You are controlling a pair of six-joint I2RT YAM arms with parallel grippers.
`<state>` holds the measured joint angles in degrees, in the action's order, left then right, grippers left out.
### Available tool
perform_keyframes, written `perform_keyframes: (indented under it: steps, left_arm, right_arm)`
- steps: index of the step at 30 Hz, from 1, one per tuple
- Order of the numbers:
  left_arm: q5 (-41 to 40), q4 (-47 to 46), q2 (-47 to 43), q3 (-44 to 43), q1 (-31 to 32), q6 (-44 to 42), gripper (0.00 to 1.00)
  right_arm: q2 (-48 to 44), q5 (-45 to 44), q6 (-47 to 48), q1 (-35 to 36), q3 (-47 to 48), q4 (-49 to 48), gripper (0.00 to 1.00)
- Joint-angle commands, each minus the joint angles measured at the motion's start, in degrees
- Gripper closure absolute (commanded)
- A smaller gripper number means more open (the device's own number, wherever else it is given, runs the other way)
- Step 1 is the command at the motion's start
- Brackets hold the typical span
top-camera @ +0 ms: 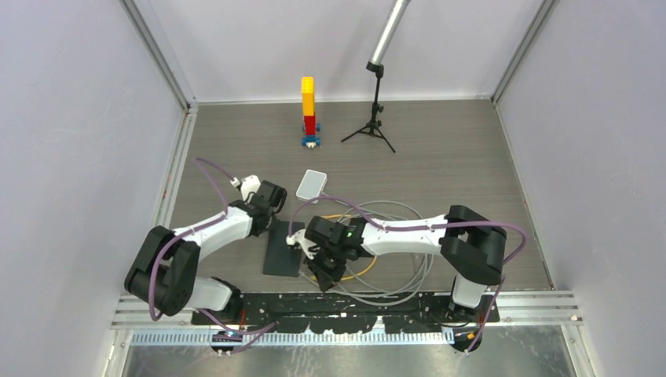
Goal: Insert the plug into the switch port
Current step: Pick up the connector from the center of the board.
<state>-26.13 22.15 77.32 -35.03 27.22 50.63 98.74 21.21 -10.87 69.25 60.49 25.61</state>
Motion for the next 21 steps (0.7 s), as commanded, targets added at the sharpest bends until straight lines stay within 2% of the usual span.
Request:
perform_keyframes:
  steps: [1,6,10,16,21]
  left_arm:
    - [1.5,-2.6,4.1,-1.6,-0.2,-0.9,0.94]
    - [1.8,-2.5,8.2,-5.5,-0.2,-2.7,0.95]
    - [0.5,-2.3,8.1,-6.0,-0.2,-3.0,0.95]
    - [-4.7,0.9,0.7,-5.8,-0.2,-5.3,0.94]
    - [-9.0,3.8,-6.6,-6.3,-0.2,-7.6,0.87]
  right_arm:
    - [1.8,2.4,1.1,0.5,3.3,-4.9,1.00]
    - [3.7,0.7,1.1,0.5,4.7,-7.9,0.99]
    - [2.2,-2.5,1.0,0.3,3.2,-9.3,0.99]
    - [-5.1,-4.0,-0.5,-1.1,-5.2,-9.5,1.00]
    - [-12.9,-5.7,-4.3,-3.7,-12.9,-12.2,1.00]
